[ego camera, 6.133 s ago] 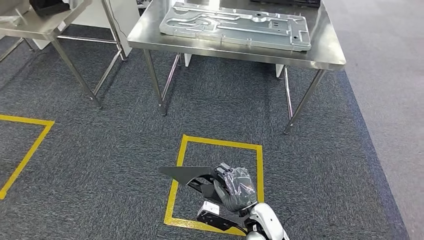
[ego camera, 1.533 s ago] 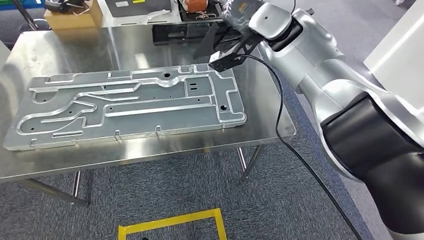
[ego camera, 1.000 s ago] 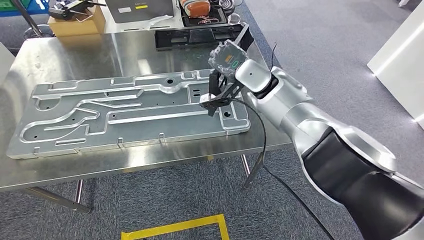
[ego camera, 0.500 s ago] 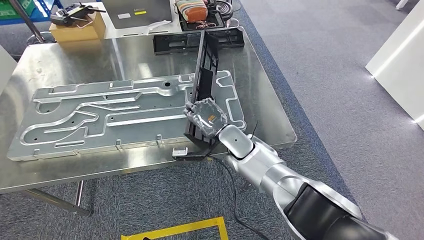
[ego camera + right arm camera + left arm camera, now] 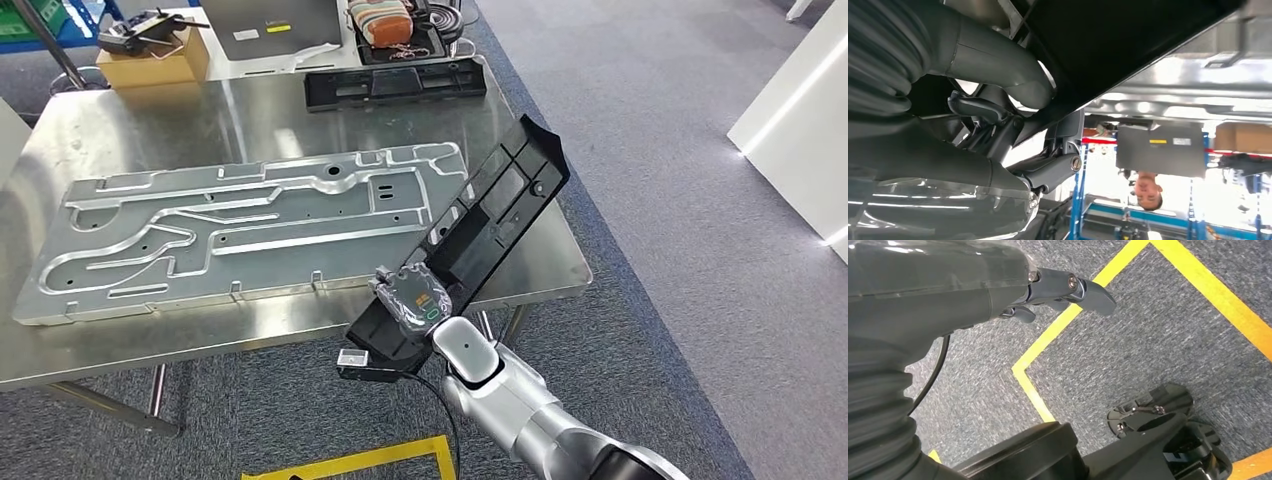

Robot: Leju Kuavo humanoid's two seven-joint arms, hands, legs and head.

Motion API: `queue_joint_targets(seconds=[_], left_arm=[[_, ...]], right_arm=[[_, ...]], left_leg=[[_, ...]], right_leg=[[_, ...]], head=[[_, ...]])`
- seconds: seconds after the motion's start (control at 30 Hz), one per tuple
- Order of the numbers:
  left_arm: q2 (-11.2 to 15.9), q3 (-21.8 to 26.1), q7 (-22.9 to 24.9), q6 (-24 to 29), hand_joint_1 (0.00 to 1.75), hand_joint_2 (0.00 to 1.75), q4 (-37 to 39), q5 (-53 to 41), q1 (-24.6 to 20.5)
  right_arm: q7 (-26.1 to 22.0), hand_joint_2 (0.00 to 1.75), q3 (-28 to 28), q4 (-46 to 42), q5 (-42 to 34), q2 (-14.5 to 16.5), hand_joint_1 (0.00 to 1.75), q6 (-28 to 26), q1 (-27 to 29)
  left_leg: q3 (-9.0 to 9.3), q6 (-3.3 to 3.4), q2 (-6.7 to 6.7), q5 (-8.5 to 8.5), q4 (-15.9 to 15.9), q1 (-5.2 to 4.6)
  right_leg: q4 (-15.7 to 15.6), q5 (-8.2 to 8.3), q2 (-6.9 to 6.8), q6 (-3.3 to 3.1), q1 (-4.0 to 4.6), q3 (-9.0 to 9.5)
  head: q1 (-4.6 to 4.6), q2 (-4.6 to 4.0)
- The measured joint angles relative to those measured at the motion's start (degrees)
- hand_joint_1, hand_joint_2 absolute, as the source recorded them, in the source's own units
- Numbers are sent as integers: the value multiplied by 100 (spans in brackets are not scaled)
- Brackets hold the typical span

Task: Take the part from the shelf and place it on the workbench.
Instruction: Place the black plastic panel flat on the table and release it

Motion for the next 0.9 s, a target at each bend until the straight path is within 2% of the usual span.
queue_joint_targets(seconds=[0.37,0.5,0.6,0.73,0.8,0.9], left_arm=[[2,9,175,12,0,175,0,16,5],[2,9,175,-34,0,175,0,-19,5],[2,9,172,-81,0,175,0,-66,4],[12,9,133,-92,0,175,0,-72,17],[24,9,93,-92,0,175,0,-30,32],[43,33,56,-123,0,175,0,75,32]], right_arm=[[-94,175,-460,-336,493,-1,175,270,271],[30,175,-596,-374,978,-57,175,741,66],[19,175,-770,-217,1305,-232,175,1560,-740],[-204,175,-834,800,1432,-481,175,2728,-2729],[-277,175,-821,1257,1432,-555,175,3090,-3622],[-284,175,-821,1725,1429,-628,175,3327,-4513]], left_leg=[[-1,0,-1,-6,0,0],[-5,1,0,-4,1,-1],[-34,14,1,18,4,-9],[-95,28,1,62,8,-30],[-110,30,-2,73,8,-36],[-114,27,-7,73,8,-37]], right_leg=[[0,-1,0,1,0,-1],[1,5,0,8,-2,-6],[9,28,4,26,-11,-37],[25,67,7,42,-33,-107],[27,73,3,45,-39,-124],[27,72,-1,44,-39,-128]], head=[[0,0],[0,0],[0,0],[0,0],[0,0],[0,0]])
